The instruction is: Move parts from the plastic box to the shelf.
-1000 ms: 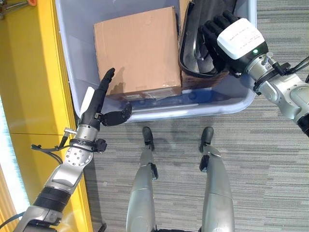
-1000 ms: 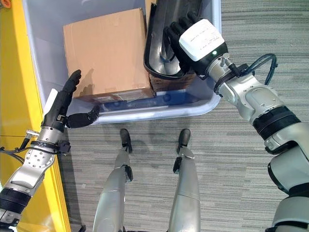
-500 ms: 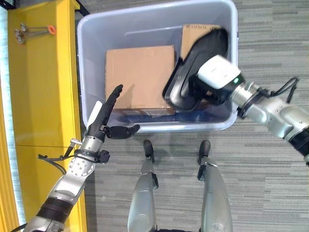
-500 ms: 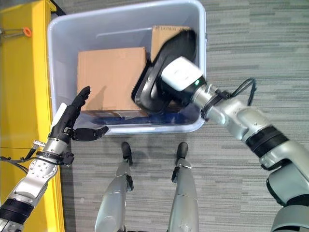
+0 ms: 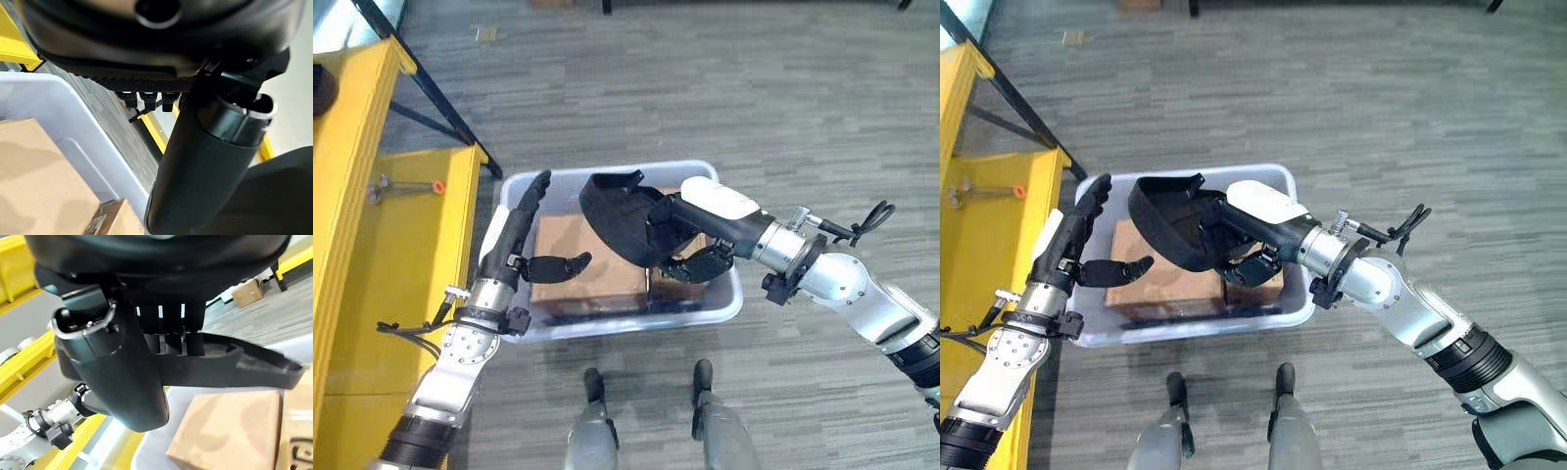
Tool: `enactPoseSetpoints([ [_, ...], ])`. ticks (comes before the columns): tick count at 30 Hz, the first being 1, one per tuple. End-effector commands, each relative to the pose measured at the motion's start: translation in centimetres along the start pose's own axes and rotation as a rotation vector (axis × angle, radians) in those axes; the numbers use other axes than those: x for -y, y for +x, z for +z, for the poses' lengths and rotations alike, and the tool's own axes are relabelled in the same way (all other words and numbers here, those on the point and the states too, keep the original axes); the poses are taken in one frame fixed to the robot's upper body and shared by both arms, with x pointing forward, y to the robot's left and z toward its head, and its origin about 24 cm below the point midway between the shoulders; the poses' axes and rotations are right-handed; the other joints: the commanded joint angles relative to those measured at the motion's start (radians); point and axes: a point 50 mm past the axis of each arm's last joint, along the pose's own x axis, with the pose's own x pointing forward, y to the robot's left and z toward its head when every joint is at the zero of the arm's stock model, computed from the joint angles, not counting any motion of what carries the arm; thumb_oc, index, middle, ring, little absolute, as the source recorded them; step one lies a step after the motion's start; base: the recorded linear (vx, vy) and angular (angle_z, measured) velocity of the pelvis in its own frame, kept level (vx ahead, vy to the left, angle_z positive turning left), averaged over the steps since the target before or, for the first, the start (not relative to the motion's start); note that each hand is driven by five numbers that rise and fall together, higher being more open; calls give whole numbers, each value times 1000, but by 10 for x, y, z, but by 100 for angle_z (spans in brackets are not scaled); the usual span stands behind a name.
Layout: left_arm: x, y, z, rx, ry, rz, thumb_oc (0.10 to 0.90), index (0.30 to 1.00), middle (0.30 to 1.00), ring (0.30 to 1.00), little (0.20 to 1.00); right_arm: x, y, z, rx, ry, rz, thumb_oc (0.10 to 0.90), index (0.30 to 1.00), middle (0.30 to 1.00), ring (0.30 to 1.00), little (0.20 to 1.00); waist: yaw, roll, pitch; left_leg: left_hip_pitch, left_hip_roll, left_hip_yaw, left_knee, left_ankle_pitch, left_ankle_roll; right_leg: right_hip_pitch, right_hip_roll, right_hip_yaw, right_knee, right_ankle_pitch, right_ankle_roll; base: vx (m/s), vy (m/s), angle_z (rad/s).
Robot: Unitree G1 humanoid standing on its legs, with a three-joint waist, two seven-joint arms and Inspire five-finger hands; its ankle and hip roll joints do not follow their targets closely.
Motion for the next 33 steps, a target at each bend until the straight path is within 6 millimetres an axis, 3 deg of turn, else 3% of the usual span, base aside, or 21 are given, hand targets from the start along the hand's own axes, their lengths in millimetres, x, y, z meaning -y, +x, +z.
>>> enactPoseSetpoints([
  [1,-10,-4,4,38,59,25,900,1000,1000,1000,1000,5,2,23,127,56,-52,400,300,300,300,300,1,-33,-190,17,66,-14,-9,-15,-20,46,-22,-16,12,-88,21,184,174,1],
  [5,-15,-10,-4,15,182,73,900,1000,1000,1000,1000,2,0,17,98,59,22,400,300,300,300,300,1,-51,-244,54,64,11,-9,-31,-26,113,-47,-37,-102,-16,54,94,182,3],
  [11,-34,-12,5,65,482,27,900,1000,1000,1000,1000,10,-10,-3,-80,168,164,400,300,300,300,300,18,-71,-281,69,57,32,-9,-45,-32,107,-75,-64,-102,11,91,-6,80,1],
  [19,-52,-17,20,113,695,-87,900,1000,1000,1000,1000,14,-24,-23,-263,246,245,400,300,300,300,300,23,-73,-299,93,45,42,-9,-51,-27,132,-74,-82,-102,9,92,15,46,1],
  [26,-47,-22,37,217,728,-229,900,1000,1000,1000,1000,23,-23,-29,-339,152,282,400,300,300,300,300,39,-68,-306,105,48,45,-9,-51,-27,144,-77,-98,-102,11,96,0,0,0],
  [33,-32,-20,57,386,813,-390,900,1000,1000,1000,1000,41,-4,-41,-377,56,278,400,300,300,300,300,43,-56,-318,117,42,47,-9,-52,-24,155,-82,-104,-102,18,101,0,0,0],
])
